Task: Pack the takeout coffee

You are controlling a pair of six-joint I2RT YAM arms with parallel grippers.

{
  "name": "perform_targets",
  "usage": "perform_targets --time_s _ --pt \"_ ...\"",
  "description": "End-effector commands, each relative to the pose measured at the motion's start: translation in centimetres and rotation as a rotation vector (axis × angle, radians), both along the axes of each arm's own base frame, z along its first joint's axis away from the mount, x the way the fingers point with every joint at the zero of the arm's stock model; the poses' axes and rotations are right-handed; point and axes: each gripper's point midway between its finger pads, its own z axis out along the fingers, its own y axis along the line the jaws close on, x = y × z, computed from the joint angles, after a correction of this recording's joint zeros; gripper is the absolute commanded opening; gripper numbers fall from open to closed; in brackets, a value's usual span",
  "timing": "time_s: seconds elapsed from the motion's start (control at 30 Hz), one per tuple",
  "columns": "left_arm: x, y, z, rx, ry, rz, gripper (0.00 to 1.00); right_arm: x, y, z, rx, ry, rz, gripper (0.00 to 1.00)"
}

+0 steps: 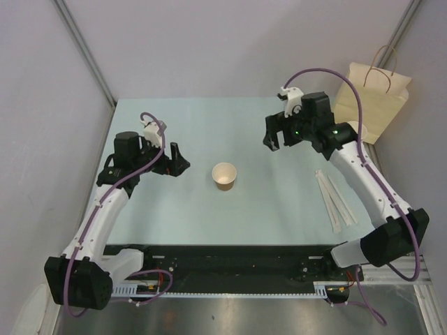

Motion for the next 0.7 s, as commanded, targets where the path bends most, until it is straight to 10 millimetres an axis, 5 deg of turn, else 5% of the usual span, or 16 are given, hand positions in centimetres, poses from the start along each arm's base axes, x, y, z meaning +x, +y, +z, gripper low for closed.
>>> perform_targets --time_s 0.0,0.2,0.23,0.43,0.67 --pt "1.4 -0.8 2.7 -0.045 -0.08 -0.028 0.99 -2.6 -6.1 0.4 -0.123 0.026 -0.075 1.0" --pt "2.2 -1.4 2.5 -0.069 -0.072 -0.05 1.0 -5.6 -15.5 -2.6 -0.178 0.189 -0.266 1.0" --pt "2.2 -1.5 2.7 -0.069 -0.077 -0.053 1.0 -6.0 -19.5 -3.5 -0.165 0.246 -0.379 1.0" --pt "2.4 -2.2 2.8 -0.063 -0.073 -0.076 1.0 -8.2 -30.8 -5.8 -0.115 0.344 -0.577 1.0" --pt "2.2 -2.6 2.3 -0.06 -0.06 -0.076 0.99 -9.1 -35.8 -10.2 -0.053 0.541 -0.708 1.0"
